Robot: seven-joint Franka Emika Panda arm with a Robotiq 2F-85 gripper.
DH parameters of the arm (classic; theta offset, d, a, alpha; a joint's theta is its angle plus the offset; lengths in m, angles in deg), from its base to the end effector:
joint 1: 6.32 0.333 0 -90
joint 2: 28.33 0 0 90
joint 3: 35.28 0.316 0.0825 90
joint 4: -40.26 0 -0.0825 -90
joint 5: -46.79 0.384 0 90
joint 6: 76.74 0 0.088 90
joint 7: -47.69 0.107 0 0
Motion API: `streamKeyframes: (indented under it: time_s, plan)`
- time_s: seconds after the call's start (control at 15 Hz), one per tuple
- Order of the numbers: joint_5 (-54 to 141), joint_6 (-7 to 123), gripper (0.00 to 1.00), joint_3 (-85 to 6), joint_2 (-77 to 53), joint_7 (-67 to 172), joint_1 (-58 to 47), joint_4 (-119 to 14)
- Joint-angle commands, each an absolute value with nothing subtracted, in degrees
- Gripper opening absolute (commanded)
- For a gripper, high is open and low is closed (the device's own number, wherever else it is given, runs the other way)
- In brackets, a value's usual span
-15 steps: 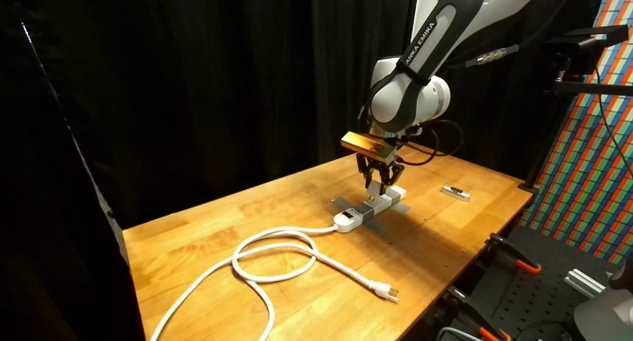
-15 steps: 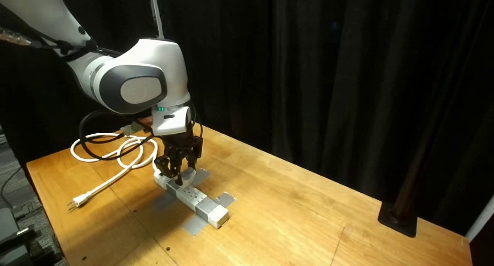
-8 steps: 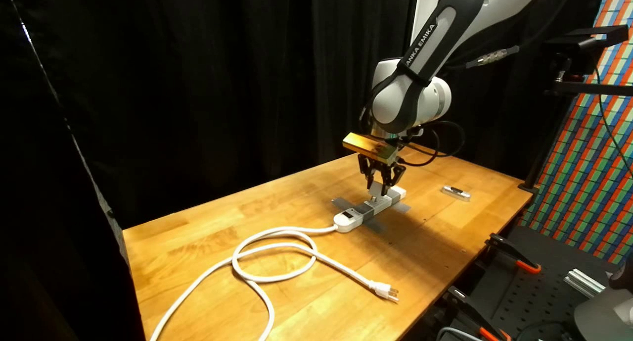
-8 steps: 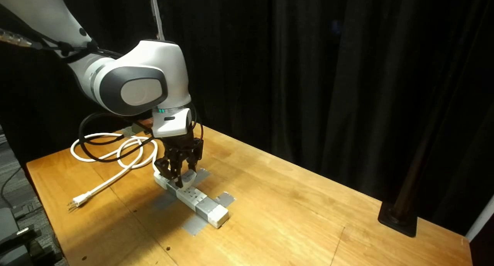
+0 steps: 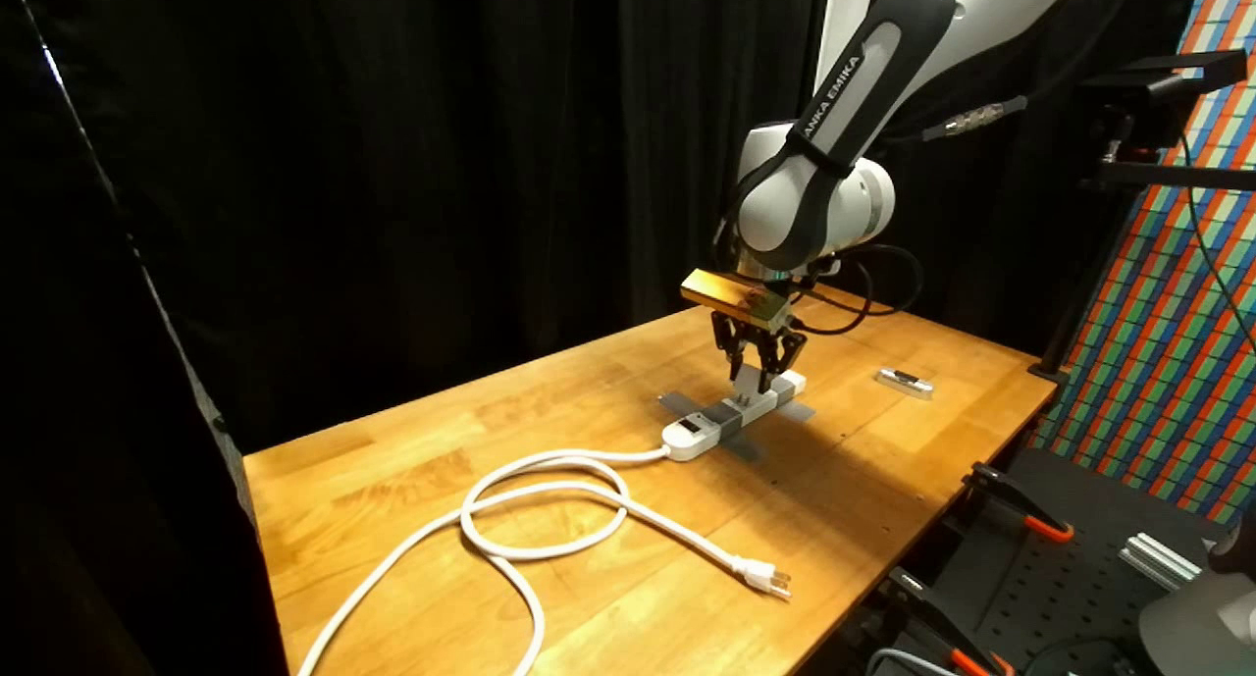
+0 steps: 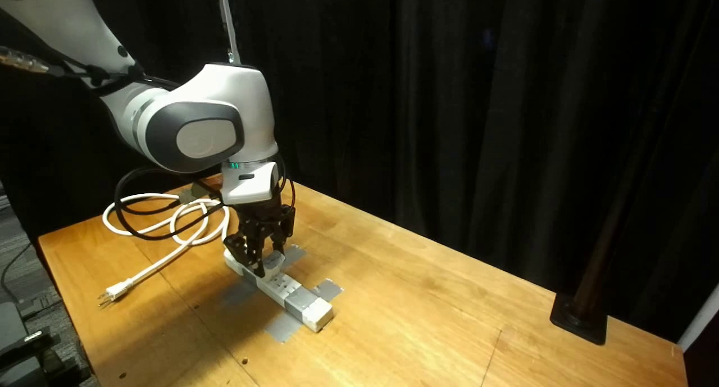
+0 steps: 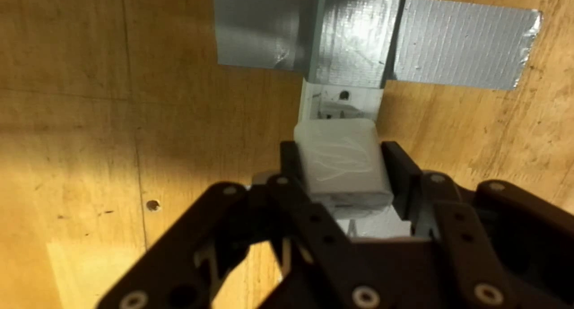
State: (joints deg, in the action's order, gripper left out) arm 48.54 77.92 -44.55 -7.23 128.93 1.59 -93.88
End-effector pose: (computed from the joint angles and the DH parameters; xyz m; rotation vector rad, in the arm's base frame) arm 0.5139 -0.0167 0.1787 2.3141 -2.0684 0.0393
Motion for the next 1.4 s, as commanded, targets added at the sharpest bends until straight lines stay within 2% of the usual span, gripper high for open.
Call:
streamKeyframes:
  time_s: [0.0, 1.33]
  plan:
    - [48.6, 80.2, 0.23, -44.0, -7.6, 128.1, 1.1, -94.7]
    - [49.4, 80.2, 0.23, -44.1, -7.1, 128.2, 0.3, -94.4]
